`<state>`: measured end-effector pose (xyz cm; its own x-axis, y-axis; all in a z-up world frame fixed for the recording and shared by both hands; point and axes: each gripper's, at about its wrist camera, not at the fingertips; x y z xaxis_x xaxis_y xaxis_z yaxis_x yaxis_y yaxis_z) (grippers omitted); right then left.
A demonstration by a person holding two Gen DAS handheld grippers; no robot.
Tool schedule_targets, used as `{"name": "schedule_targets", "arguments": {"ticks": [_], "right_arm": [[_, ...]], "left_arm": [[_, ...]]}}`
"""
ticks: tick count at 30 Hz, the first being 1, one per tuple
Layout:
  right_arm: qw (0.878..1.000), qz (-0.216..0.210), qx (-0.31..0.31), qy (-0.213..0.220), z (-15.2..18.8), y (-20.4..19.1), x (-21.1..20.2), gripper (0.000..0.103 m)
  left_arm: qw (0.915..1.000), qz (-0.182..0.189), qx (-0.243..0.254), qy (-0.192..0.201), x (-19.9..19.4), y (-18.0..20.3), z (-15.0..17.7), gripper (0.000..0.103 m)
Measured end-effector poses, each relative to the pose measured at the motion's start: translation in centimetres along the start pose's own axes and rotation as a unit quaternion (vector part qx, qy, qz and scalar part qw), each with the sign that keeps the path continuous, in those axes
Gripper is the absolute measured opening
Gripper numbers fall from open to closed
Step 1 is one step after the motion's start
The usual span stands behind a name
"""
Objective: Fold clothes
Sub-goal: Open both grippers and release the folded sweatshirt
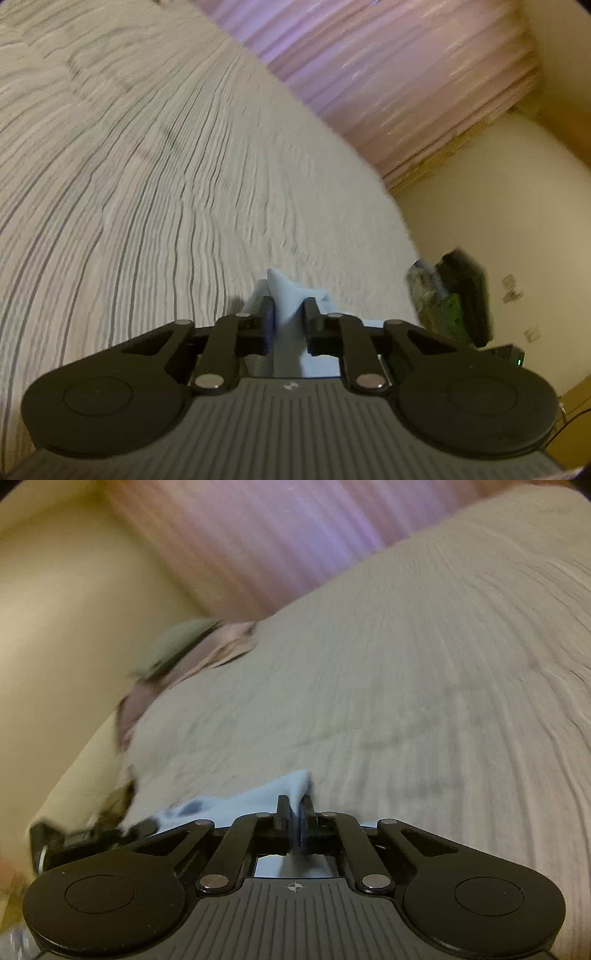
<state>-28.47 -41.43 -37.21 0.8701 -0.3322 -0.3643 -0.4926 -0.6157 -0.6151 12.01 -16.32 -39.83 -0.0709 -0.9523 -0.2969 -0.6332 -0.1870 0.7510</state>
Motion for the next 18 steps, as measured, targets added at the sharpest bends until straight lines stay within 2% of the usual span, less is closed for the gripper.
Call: {"name": "schedule_targets", "arguments": {"ticks": [2, 3, 5, 7, 8, 9, 11, 14, 18], "right_arm": [[0.999, 0.029, -0.008, -0.018, 1.0, -0.2, 0.6, 0.002], [0.999, 0.037, -0.018, -0.018, 0.9, -0.4, 0.6, 0.002], [0.998, 0.055, -0.037, -0.011, 0.2, -1.3, -0.4, 0.005], [0.995, 0.074, -0.06, -0.002, -0.5, -2.4, -2.4, 0.007], [0.994, 0.083, -0.077, 0.009, -0.6, -3.3, -4.5, 0.012], [0.991, 0.094, -0.094, 0.022, -0.6, -4.2, -5.9, 0.028], [0.986, 0.102, -0.123, 0.041, 0.4, -6.5, -7.9, 0.061], [0.982, 0.108, -0.146, 0.044, 3.1, -10.1, -9.3, 0.061], [0.979, 0.118, -0.165, 0.021, 8.4, -12.8, -12.0, 0.061]], "left_arm": [[0.9999, -0.003, -0.005, 0.011, 0.0, -0.8, 0.6, 0.011], [0.9999, -0.008, -0.004, 0.015, 0.1, -1.1, 0.9, 0.009], [0.9992, -0.038, 0.016, 0.004, 1.2, -0.7, 1.3, 0.009], [0.9983, -0.051, 0.027, 0.002, 1.5, 0.0, 1.1, 0.011], [0.9979, -0.057, 0.032, 0.001, 1.3, 0.4, 0.9, 0.012], [0.9973, -0.064, 0.037, 0.003, 1.1, 0.8, 0.6, 0.018], [0.995, -0.083, 0.05, 0.02, -0.4, 1.7, 0.4, 0.02], [0.993, -0.095, 0.063, 0.032, -3.5, 3.8, 0.8, 0.02], [0.9885, -0.108, 0.106, 0.004, -6.5, 9.0, 4.0, 0.02]]}}
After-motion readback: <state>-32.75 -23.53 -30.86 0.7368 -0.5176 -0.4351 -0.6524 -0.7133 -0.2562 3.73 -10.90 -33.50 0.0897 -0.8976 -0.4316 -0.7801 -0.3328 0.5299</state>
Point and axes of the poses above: each gripper's, at about its wrist camera, not at the fingertips, and x roughly the way its jaws point, y to its right, z to its underside, and after that the axes turned 11 degrees about y, right-handed
